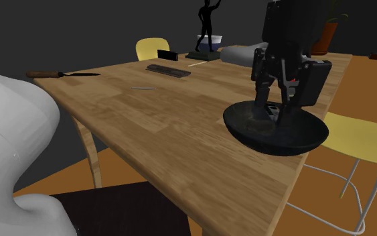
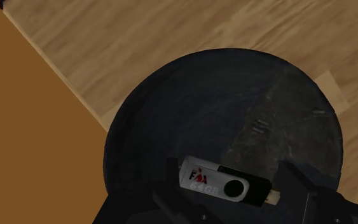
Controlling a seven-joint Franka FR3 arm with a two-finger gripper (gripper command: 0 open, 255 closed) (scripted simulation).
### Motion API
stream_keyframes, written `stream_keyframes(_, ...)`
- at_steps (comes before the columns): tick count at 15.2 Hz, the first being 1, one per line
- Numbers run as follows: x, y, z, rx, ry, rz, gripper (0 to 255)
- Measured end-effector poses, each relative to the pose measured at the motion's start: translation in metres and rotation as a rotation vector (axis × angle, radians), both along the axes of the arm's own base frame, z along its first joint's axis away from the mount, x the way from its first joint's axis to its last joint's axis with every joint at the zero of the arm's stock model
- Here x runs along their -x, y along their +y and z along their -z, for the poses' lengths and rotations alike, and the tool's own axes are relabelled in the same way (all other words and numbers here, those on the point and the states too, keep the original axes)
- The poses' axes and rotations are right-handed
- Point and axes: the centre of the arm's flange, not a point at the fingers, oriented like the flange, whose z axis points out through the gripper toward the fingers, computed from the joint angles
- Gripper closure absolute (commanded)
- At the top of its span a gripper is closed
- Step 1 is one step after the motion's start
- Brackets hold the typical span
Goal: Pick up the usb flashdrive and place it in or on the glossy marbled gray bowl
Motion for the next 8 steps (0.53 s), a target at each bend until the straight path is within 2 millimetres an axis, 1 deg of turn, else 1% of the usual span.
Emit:
stream_keyframes(2, -0.0001, -0.0004, 0.0054, 0.000, 0.000, 0.000, 255)
stream_keyframes(7, 0.0001, -0.0001, 0.0071, 0.000, -0.001, 0.000, 255)
stream_keyframes(8, 0.0001, -0.0001, 0.0071, 0.000, -0.001, 0.000, 0)
